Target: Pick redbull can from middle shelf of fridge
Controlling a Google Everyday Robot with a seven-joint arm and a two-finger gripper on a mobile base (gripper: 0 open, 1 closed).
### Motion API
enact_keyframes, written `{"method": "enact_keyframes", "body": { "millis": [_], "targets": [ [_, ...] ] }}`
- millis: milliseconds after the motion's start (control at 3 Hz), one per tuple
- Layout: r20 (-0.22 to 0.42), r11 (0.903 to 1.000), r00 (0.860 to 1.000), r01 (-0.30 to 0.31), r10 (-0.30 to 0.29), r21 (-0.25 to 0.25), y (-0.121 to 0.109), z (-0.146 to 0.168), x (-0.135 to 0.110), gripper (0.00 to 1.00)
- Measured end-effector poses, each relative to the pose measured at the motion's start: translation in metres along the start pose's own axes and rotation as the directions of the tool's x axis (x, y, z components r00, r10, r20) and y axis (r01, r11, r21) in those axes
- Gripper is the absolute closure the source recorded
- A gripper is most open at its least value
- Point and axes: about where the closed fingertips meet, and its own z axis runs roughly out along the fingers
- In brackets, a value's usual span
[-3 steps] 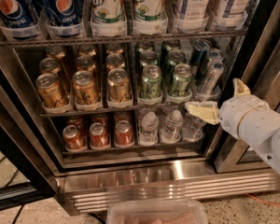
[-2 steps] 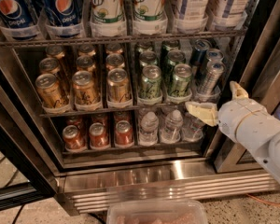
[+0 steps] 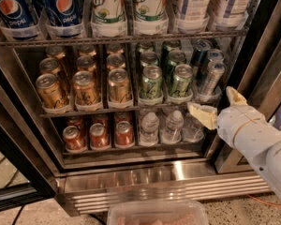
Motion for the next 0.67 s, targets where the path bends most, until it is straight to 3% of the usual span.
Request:
{"method": "enact_keyframes", "body": {
  "millis": [667],
  "targets": [
    [0.018,1.0,1.0,-0.009,0.009,0.002,0.0025,0.0016,0.0026,0.33]
  ]
}}
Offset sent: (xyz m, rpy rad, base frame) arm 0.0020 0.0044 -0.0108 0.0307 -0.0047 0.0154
